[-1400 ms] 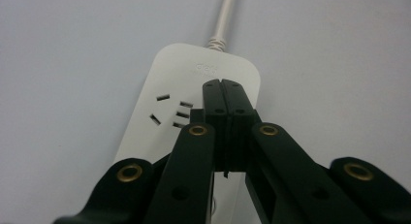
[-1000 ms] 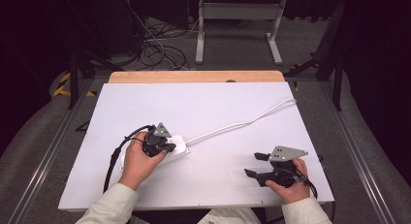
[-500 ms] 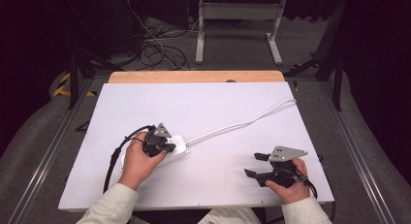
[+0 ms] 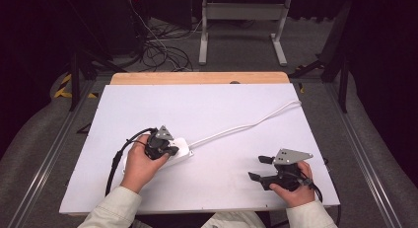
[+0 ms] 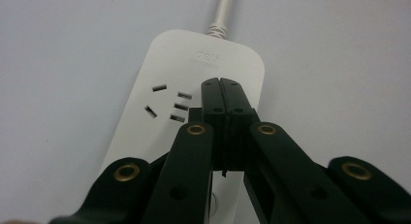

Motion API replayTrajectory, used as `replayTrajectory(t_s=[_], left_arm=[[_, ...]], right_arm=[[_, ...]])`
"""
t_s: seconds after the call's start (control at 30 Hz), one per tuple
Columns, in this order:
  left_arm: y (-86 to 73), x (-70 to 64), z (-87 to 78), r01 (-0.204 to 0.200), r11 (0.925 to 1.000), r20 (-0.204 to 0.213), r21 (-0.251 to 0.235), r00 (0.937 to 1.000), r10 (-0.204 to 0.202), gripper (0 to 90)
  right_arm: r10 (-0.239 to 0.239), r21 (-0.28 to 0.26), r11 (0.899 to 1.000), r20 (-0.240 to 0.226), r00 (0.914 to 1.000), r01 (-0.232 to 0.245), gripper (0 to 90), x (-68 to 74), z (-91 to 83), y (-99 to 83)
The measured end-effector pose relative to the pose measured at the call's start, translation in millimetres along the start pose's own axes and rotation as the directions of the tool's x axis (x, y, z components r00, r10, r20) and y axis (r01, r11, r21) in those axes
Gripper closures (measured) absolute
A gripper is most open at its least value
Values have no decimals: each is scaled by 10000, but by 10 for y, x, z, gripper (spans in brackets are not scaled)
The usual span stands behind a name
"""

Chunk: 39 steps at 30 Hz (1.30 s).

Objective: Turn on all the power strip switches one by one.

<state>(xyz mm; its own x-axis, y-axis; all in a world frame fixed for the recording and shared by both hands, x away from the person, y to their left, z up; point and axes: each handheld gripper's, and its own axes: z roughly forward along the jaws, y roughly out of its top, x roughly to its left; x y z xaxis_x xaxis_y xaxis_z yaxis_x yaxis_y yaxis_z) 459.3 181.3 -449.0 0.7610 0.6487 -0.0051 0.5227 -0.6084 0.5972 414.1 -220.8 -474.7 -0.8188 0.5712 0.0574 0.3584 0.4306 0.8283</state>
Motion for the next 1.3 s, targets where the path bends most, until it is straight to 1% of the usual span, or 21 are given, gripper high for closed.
replayTrajectory(t_s=[0.1, 0.17, 0.23, 0.47, 0.5, 0.53, 0.6, 0.63, 0.67, 0.73, 0.8, 1.03, 1.2, 1.3], left_arm=[[4, -14, 3, -46, 10000, -73, 49, 10000, 47, 900], [14, -36, 7, -62, 9999, -197, 120, 9998, 64, 900], [24, -50, 7, -196, 9996, -361, 211, 9991, 204, 900], [21, -52, 12, -216, 9996, -352, 187, 9991, 222, 900], [19, -49, 10, -280, 9995, -344, 140, 9990, 285, 900], [9, -47, -3, -313, 9995, -347, -78, 9989, 310, 900], [6, -16, -41, -22, 9998, -146, -213, 9999, 19, 900], [9, -4, -82, 87, 9988, -130, -492, 9999, -94, 899], [15, 5, -135, 154, 9975, -26, -689, 9999, -157, 899], [31, -1, -217, 133, 9964, -75, -832, 9999, -140, 899], [36, -15, -265, 141, 9951, -60, -983, 9999, -148, 899], [50, -57, -311, 44, 9943, 36, -1063, 10000, -41, 899], [68, -65, -337, -51, 9942, -17, -1076, 10000, 49, 899], [70, -65, -340, -39, 9937, -21, -1120, 10000, 37, 899]], right_arm=[[19, -3, 10000, -2, 10000, -19, 292, -2, 1, -1], [7, 9, 10000, 1, 10000, -7, 292, -4, 2, -3], [10, 19, 10000, 10, 10000, -10, 292, -5, 4, -3], [25, 12, 10000, 22, 10000, -25, 292, -7, 1, -6], [20, 9, 10000, 19, 10000, -20, 292, -6, 1, -6], [19, -5, 10000, 16, 10000, -19, 292, -7, -1, -6], [39, -48, 10000, 41, 10000, -39, 292, -13, -10, -4], [48, -66, 10000, 34, 10000, -48, 292, -17, -14, -5], [49, -60, 10000, 52, 10000, -49, 292, -23, -15, -8], [78, -58, 10000, 51, 10000, -78, 292, -31, -15, -12], [69, -40, 10000, 49, 10000, -69, 292, -34, -11, -12], [25, -63, 10000, 46, 10000, -25, 292, -17, -18, -6], [18, -36, 10000, 43, 10000, -18, 292, -24, -13, -8], [13, -36, 10000, 52, 10000, -13, 292, -25, -16, -9]])
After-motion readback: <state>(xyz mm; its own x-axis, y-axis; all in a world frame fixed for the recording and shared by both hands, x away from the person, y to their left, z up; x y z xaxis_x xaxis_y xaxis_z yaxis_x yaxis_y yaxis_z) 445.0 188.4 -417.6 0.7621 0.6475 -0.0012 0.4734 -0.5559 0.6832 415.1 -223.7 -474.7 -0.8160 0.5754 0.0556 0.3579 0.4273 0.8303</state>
